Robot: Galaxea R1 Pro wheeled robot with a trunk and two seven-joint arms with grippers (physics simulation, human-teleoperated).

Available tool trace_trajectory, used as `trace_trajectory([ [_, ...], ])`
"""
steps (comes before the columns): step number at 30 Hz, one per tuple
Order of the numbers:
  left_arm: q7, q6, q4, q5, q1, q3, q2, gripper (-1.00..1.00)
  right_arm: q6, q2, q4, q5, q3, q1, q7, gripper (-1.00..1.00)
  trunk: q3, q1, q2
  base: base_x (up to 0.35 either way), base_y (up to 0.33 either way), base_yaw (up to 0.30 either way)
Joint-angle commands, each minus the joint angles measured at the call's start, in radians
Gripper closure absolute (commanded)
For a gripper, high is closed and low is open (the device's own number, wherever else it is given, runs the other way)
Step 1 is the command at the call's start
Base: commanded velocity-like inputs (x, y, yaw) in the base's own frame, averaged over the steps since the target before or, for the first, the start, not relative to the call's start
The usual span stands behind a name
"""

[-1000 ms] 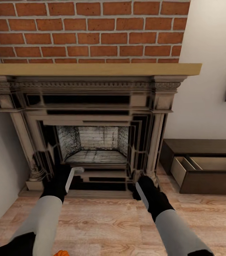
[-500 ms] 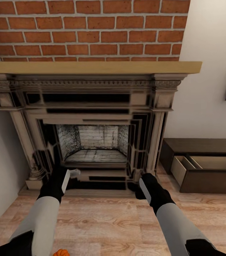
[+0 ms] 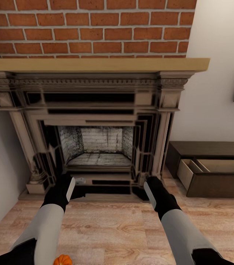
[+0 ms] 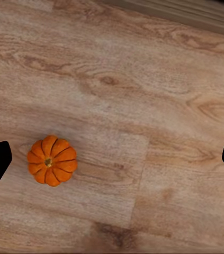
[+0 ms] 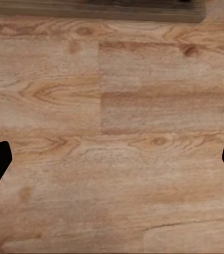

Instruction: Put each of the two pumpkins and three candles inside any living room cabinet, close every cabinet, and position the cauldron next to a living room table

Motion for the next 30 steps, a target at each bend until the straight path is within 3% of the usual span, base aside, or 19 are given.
trace_trajectory([
  [1,-0.002,0.003,-0.002,-0.008,-0.001,0.005,-0.001,-1.0,0.0,0.001,-0.017,-0.004,-0.003,0.0,-0.004,-1.0,-0.004,0.004,-0.008,0.0,0.0,0.0],
  [18,0.004,-0.006,0.001,-0.009,-0.001,0.008,0.022,-1.0,-0.014,0.001,-0.172,-0.004,-0.003,0.0,-0.004,-1.0,-0.058,0.069,-0.127,0.0,0.0,0.0],
  [23,0.003,-0.004,0.002,-0.009,-0.001,0.009,0.053,-1.0,-0.015,0.001,-0.225,-0.003,-0.003,0.0,-0.003,-1.0,-0.073,0.088,-0.162,0.0,0.0,0.0],
  [25,0.003,-0.002,0.002,-0.009,-0.001,0.009,0.076,-1.0,-0.014,0.001,-0.243,-0.003,-0.002,0.0,-0.004,-1.0,-0.08,0.096,-0.176,0.0,0.0,0.0],
  [30,0.002,0.0,-0.002,-0.009,-0.001,0.009,0.097,-1.0,-0.005,0.001,-0.25,-0.002,0.004,0.0,-0.005,-1.0,-0.095,0.115,-0.211,0.0,0.0,0.0],
])
